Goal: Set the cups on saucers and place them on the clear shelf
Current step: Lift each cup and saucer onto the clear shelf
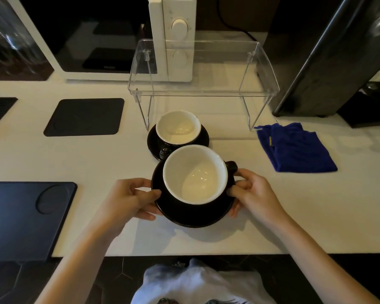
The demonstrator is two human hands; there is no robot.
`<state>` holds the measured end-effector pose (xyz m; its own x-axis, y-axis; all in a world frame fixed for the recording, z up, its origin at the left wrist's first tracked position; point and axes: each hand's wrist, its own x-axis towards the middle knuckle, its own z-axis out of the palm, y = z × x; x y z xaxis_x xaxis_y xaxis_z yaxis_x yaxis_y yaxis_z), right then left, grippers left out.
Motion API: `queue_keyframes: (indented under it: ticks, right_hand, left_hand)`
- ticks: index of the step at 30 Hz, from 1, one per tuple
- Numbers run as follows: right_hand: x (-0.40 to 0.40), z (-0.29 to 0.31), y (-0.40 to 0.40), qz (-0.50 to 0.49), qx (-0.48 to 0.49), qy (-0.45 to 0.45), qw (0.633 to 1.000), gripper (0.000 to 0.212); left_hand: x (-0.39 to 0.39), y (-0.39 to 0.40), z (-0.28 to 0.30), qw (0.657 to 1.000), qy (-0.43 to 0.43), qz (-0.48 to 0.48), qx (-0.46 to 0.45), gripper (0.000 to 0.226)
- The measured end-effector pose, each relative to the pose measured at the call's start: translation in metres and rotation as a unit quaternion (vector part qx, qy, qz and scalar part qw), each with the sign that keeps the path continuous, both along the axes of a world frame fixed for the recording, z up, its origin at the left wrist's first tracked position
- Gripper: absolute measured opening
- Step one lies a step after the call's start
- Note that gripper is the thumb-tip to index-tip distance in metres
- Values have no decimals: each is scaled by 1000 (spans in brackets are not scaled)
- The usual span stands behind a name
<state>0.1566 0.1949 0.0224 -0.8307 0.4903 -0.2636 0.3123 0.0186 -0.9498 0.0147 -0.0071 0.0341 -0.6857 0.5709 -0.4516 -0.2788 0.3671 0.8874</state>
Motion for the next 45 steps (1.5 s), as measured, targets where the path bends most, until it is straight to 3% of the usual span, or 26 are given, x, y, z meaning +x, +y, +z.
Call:
queue_keyframes:
  ticks: [12,21,33,45]
  right_hand:
    - [-52,96,61,7,79,67,995,33]
    - [-82,143,119,-12,149,89,985,15]
    - [-129,132,177,-34,209,-22,977,12]
    - [-151,101,193,-49,310,-96,944,28]
  left_hand:
    - [-29,53,85,989,76,29,126,9]
    - [-67,116,120,986,61,1,158,14]
    - [-106,187,101,992,31,32,115,10]
    - [-124,211,77,996,67,12,54,20]
